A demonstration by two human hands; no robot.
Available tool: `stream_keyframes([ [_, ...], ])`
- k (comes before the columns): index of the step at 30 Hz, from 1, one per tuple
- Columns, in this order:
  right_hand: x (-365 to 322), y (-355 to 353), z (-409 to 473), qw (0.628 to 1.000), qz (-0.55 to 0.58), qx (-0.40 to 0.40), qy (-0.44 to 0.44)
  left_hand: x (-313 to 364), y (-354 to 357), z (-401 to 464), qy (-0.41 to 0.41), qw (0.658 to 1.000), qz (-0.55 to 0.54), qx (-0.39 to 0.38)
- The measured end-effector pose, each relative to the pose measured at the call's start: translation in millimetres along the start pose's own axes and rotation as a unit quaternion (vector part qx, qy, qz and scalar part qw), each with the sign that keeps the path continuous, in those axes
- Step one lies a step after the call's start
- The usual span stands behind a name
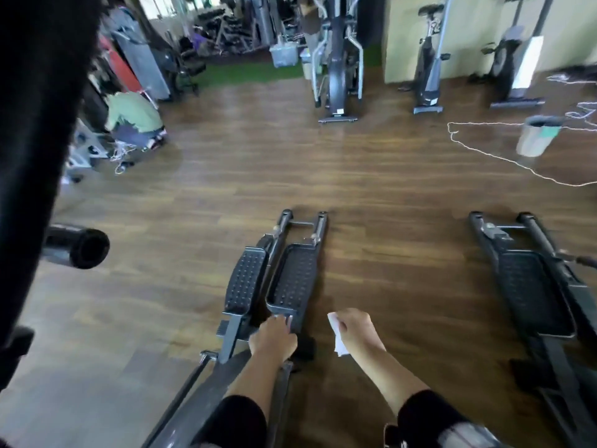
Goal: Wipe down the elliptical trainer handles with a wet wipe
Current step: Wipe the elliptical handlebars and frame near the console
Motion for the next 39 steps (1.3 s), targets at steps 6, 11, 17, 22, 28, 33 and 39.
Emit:
stream_keyframes([
  [6,-30,-42,93,0.993,-0.039,-0.077,-0.079,25,-24,48,-0.126,0.986,-0.077,0.074],
  [11,-66,-52,152,0.980,-0.046,-0.123,-0.151,34,-47,68,-0.203,0.966,-0.096,0.125],
  [17,-130,-25,204,0.950,-0.076,-0.191,-0.233,2,-71,92,-0.310,0.931,-0.121,0.150],
  [22,-174,10,243,0.933,-0.075,-0.264,-0.232,-33,-87,116,-0.386,0.892,-0.160,0.173],
  [28,-210,47,267,0.881,-0.126,-0.299,-0.345,-47,-97,122,-0.458,0.847,-0.202,0.180],
  [33,-252,89,266,0.814,-0.140,-0.347,-0.445,-68,-105,105,-0.548,0.766,-0.253,0.222],
  [39,-305,138,255,0.703,-0.131,-0.429,-0.552,-74,-117,85,-0.648,0.633,-0.289,0.309],
])
Point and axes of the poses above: each hand's wrist, its own z-axis towards the middle knuckle, its own y-axis out of the palm, x = y × z, the point moved 1 cm from there along z, towards the middle knuckle, and after that the axes turned 6 degrees about y, right-handed, at the moved point
